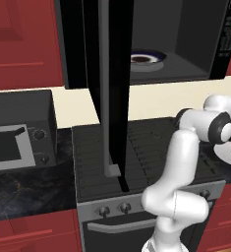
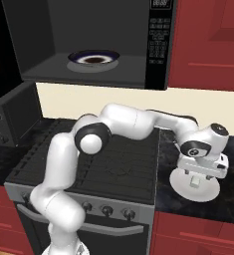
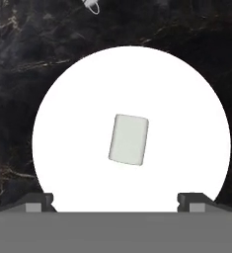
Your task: Pick the marshmallow from the counter and place it in the microwave.
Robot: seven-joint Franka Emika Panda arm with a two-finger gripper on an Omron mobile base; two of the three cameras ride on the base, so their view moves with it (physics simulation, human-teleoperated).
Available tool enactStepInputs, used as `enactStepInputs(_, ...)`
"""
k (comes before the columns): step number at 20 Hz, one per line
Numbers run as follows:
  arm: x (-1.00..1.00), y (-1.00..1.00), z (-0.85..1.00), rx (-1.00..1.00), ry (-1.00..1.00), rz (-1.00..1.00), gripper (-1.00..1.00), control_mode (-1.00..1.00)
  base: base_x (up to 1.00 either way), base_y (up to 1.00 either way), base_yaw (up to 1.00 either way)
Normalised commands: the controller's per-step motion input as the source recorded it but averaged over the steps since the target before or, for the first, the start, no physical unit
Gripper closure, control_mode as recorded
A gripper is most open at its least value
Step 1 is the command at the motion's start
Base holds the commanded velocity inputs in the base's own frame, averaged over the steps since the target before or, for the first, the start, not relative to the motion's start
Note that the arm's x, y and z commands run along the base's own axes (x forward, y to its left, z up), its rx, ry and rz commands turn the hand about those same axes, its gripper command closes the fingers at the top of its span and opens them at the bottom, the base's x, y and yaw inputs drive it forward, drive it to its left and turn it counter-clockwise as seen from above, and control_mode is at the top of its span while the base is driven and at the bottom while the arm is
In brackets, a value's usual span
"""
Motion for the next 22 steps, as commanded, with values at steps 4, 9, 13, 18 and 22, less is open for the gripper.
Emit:
enactStepInputs(4, 0.36, 0.00, -0.51, -0.08, 0.00, 0.05, -1.00, -1.00, 0.00, 0.00, 0.00)
enactStepInputs(9, 0.35, 0.00, -0.52, -0.08, 0.04, 0.03, -1.00, -1.00, 0.00, 0.00, 0.00)
enactStepInputs(13, 0.04, 0.01, -0.41, -0.04, 0.09, 0.02, -1.00, -1.00, 0.00, 0.00, 0.00)
enactStepInputs(18, 0.00, 0.07, -0.31, -0.02, 0.08, 0.00, -1.00, -1.00, 0.00, 0.00, 0.00)
enactStepInputs(22, 0.15, 0.01, -0.40, -0.02, 0.09, 0.00, -1.00, -1.00, 0.00, 0.00, 0.00)
